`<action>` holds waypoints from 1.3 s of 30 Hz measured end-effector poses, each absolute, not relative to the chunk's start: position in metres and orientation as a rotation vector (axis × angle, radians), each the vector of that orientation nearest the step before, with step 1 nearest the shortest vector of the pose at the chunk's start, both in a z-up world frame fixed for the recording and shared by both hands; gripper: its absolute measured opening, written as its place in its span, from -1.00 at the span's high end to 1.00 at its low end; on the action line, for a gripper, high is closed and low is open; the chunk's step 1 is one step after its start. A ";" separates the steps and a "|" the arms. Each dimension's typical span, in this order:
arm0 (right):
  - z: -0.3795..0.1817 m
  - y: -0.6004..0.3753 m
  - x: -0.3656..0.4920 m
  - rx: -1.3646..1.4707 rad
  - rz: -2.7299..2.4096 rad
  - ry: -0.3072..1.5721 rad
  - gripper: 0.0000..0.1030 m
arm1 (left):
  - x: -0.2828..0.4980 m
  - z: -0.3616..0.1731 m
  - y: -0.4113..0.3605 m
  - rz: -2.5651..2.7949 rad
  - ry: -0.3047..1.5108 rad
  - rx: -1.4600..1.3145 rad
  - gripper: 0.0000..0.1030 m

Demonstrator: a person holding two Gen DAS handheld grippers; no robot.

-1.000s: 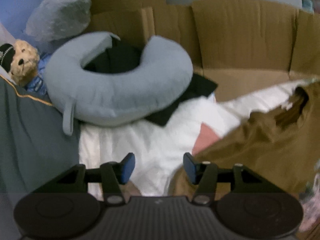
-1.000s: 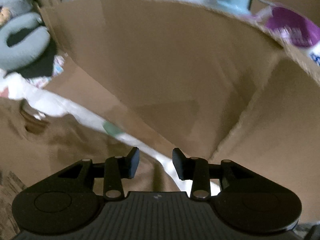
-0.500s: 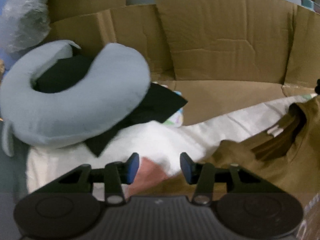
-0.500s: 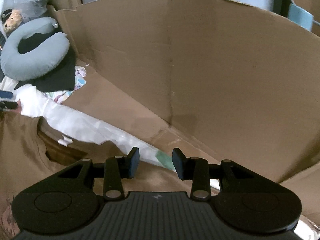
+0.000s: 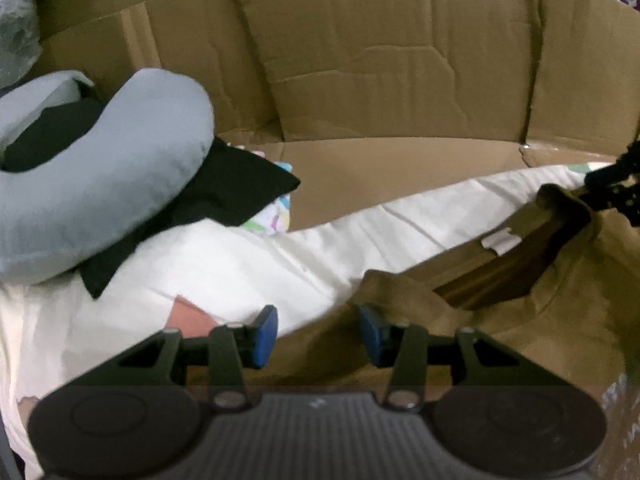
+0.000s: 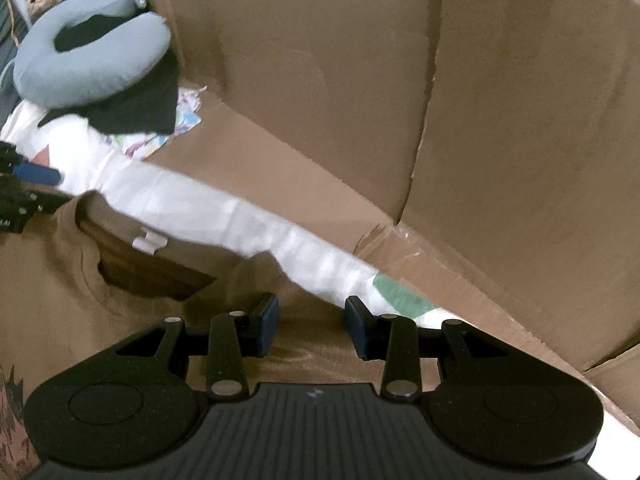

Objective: Fold clothes

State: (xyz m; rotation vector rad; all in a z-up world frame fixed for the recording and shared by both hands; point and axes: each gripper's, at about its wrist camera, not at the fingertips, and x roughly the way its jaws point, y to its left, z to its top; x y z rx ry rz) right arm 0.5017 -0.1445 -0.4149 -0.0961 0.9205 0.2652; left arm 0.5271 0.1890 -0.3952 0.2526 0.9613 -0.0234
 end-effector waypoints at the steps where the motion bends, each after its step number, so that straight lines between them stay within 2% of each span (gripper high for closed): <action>1: -0.415 -0.144 0.501 -0.099 0.270 0.921 0.16 | 0.526 -0.396 0.189 -0.029 0.962 0.254 0.02; 13: -0.419 -0.126 0.513 -0.252 0.390 0.919 0.16 | 0.529 -0.412 0.182 -0.115 0.992 0.323 0.02; 21: -0.427 -0.116 0.524 -0.285 0.443 0.953 0.16 | 0.530 -0.422 0.166 -0.187 0.976 0.471 0.04; 23: -0.429 -0.111 0.521 -0.327 0.464 0.940 0.21 | 0.530 -0.423 0.164 -0.211 0.972 0.487 0.16; 24: -0.430 -0.107 0.518 -0.355 0.477 0.929 0.42 | 0.529 -0.424 0.163 -0.227 0.971 0.492 0.34; 25: -0.431 -0.103 0.516 -0.383 0.491 0.919 0.61 | 0.528 -0.424 0.162 -0.251 0.973 0.493 0.67; 26: -0.431 -0.100 0.513 -0.404 0.495 0.912 0.65 | 0.527 -0.424 0.160 -0.264 0.976 0.500 0.74; 30: -0.428 -0.096 0.513 -0.409 0.473 0.914 0.88 | 0.525 -0.420 0.157 -0.276 0.977 0.521 0.85; 39: -0.401 -0.109 0.520 -0.377 0.403 0.812 0.90 | 0.536 -0.398 0.163 -0.192 0.875 0.534 0.87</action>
